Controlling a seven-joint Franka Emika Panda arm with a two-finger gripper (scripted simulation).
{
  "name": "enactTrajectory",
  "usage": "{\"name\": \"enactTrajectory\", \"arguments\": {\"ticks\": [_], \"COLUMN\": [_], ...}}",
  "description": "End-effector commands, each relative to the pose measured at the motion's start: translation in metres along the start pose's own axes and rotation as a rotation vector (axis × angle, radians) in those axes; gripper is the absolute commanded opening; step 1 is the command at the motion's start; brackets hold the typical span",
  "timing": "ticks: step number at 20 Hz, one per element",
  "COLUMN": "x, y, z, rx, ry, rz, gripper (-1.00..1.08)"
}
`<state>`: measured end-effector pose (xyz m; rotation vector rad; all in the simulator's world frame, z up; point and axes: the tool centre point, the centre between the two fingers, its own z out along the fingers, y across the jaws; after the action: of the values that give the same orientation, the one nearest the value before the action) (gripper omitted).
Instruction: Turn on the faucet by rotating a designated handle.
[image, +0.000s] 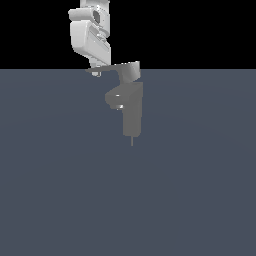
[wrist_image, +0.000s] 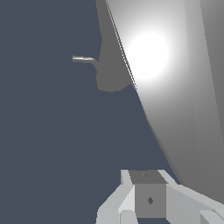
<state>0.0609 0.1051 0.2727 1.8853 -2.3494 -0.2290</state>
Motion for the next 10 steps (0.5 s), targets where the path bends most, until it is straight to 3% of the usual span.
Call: {"name": "enactTrajectory", "arguments": {"ticks": [1,10], "x": [0.001,0.000], "y": [0.009,0.034], "z": [-0.001,-0.001], "rx": [-0.004,-0.004], "ry": [0.002,0.002], "rz": [0.001,0.001], "gripper": [-1.00,-1.00]}}
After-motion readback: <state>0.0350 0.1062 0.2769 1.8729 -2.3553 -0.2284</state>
